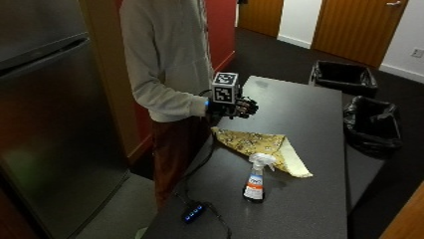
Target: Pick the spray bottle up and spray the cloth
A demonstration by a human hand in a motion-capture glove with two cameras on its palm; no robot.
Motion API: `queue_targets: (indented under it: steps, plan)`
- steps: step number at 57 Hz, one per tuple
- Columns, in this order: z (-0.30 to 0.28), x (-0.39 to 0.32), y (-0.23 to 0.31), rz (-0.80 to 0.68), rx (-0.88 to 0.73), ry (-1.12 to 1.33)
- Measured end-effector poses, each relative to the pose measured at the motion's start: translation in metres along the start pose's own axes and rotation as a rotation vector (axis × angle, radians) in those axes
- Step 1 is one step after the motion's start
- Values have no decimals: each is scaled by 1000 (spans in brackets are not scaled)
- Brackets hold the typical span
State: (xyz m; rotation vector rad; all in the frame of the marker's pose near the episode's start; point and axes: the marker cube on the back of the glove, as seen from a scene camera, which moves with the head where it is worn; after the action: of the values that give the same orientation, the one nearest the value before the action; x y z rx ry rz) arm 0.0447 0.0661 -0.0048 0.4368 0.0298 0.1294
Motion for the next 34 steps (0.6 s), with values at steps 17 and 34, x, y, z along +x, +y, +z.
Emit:
queue_targets:
  steps: [17,34]
  plan:
    - [-10,20,23,62,50,-17]
    - [-8,56,45,178,78,-53]
